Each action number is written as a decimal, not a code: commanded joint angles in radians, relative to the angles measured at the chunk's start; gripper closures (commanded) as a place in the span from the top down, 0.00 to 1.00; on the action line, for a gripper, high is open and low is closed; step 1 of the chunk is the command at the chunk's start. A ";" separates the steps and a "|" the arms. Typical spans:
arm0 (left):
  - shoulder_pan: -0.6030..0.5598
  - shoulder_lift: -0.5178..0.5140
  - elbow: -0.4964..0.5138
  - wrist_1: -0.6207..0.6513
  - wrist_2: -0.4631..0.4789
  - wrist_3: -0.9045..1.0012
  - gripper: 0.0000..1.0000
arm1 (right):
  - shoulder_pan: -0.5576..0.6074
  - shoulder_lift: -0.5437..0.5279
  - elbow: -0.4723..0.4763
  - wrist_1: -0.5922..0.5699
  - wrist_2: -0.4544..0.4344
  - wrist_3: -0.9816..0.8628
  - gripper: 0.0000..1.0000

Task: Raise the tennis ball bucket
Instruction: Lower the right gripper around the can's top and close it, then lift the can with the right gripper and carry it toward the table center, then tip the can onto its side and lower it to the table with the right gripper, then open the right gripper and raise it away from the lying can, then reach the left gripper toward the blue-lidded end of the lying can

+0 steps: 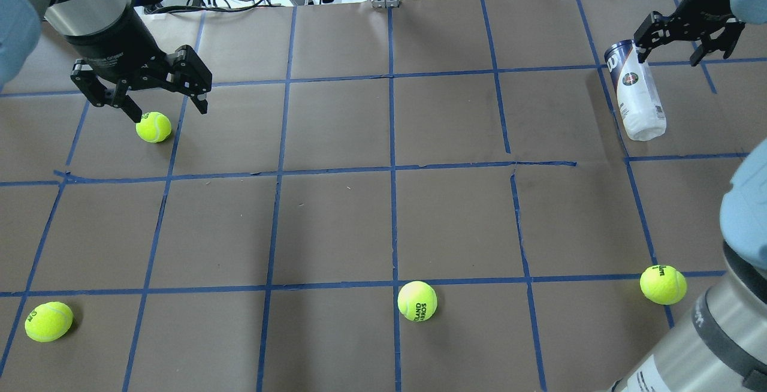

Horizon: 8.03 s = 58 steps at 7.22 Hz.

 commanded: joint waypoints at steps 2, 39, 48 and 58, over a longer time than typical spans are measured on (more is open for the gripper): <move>-0.043 0.004 -0.003 0.005 0.011 0.003 1.00 | 0.000 0.090 -0.009 -0.072 0.006 -0.004 1.00; -0.037 0.016 -0.024 0.014 0.034 0.004 1.00 | 0.839 0.068 0.211 -0.410 0.037 -0.824 0.92; -0.031 -0.011 -0.026 0.057 0.019 0.053 1.00 | 0.464 -0.359 0.201 0.105 0.265 -0.762 1.00; 0.084 -0.277 -0.124 0.310 -0.488 0.216 1.00 | 0.377 -0.574 0.076 0.364 0.051 0.069 1.00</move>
